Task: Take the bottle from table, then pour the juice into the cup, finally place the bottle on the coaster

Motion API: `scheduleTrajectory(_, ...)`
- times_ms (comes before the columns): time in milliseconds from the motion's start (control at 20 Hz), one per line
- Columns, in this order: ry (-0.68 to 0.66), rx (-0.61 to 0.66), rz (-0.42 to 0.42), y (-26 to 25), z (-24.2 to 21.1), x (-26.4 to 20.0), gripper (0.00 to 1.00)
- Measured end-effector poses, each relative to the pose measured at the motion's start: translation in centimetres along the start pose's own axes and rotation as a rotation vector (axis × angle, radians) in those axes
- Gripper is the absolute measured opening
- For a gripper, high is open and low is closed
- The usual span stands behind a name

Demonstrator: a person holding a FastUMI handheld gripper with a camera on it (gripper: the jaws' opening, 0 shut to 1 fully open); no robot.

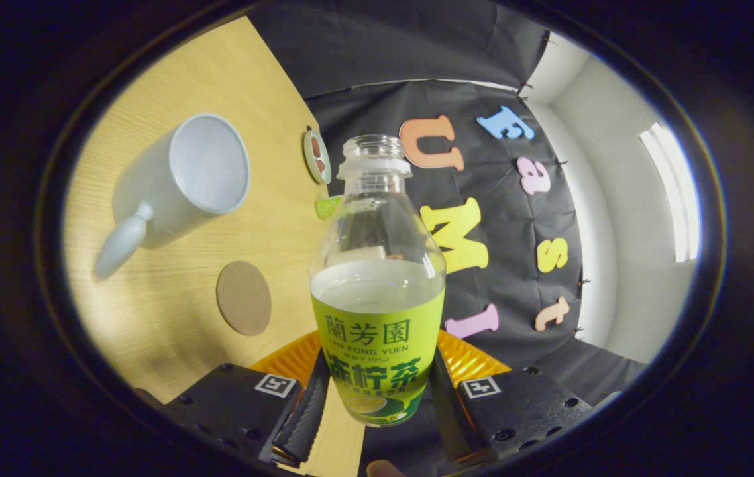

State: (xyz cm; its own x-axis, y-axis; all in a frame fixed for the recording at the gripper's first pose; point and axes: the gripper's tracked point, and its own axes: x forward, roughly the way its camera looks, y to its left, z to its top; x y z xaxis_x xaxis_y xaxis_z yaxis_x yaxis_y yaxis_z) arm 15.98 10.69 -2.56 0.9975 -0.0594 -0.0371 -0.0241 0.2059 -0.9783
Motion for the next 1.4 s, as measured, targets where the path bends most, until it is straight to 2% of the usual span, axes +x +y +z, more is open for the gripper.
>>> scheduleTrajectory(800, -0.06, -0.217, -0.082, -1.3, 1.7, 0.6, 0.76)
scheduleTrajectory(1400, -0.077, -0.322, -0.131, -3.0, 2.2, 0.4, 0.76)
